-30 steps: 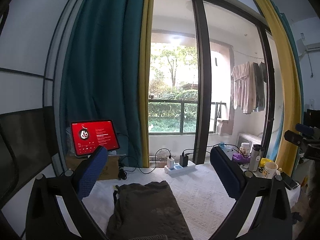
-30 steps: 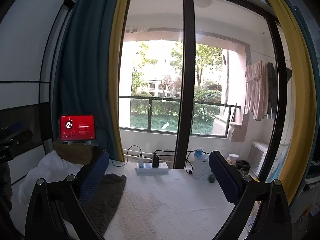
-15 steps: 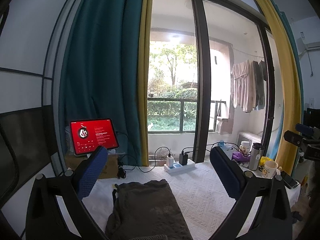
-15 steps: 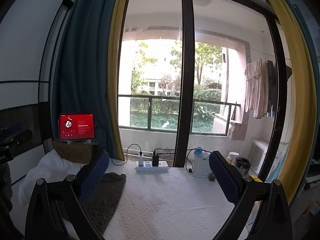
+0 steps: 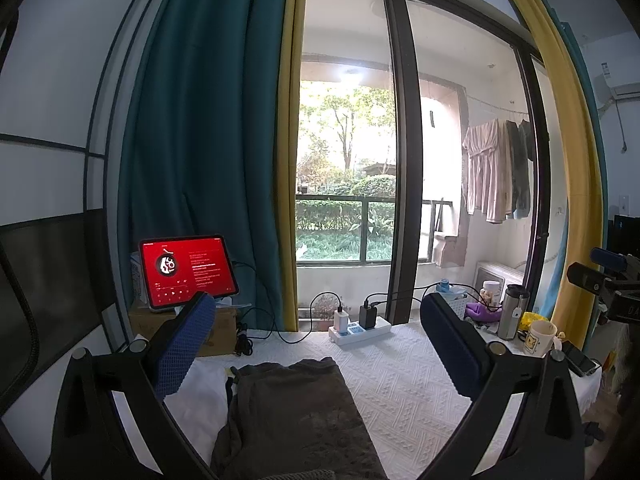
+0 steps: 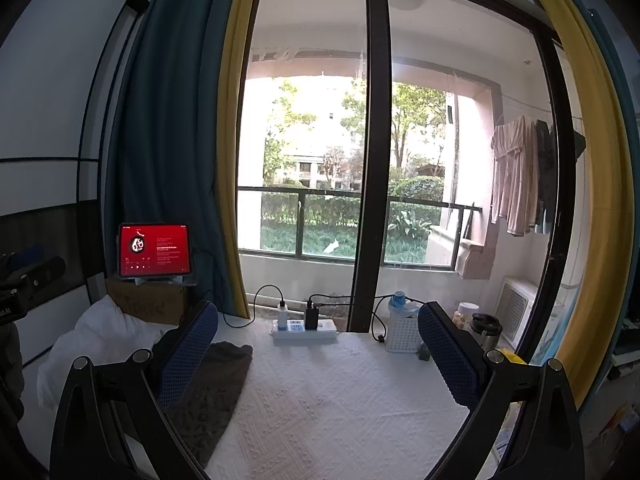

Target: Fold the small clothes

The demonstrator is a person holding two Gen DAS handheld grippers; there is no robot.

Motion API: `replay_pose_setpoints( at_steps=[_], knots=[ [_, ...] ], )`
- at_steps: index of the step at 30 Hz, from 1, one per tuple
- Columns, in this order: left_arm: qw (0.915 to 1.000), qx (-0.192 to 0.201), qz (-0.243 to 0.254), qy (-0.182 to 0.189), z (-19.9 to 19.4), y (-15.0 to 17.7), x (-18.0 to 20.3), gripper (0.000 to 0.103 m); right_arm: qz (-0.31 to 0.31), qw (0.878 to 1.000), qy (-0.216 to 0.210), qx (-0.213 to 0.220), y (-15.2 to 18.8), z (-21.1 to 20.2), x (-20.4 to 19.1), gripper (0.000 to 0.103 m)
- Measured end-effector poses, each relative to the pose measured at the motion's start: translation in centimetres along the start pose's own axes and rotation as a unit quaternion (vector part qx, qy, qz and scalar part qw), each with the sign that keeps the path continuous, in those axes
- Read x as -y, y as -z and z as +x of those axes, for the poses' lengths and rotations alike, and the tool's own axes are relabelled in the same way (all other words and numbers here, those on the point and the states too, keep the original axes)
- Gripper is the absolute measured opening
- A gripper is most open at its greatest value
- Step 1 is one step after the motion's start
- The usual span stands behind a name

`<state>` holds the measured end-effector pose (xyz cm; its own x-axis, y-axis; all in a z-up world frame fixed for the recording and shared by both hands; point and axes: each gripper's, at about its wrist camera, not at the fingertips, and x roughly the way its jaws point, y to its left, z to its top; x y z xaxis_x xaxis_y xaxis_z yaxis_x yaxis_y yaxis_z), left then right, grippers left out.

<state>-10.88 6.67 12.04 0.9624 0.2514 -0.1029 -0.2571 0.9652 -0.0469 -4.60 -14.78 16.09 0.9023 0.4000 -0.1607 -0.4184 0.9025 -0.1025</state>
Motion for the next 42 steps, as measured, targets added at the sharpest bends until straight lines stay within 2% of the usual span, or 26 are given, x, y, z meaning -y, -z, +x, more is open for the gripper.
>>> replay_pose_setpoints(
  at_steps=[42],
  knots=[
    [1.0000,-0.006,0.001,0.003,0.05,0.16,-0.01,0.101,-0.008,1.000,-0.007,-0.006,0.60,0.33,0.48,0.101]
  ],
)
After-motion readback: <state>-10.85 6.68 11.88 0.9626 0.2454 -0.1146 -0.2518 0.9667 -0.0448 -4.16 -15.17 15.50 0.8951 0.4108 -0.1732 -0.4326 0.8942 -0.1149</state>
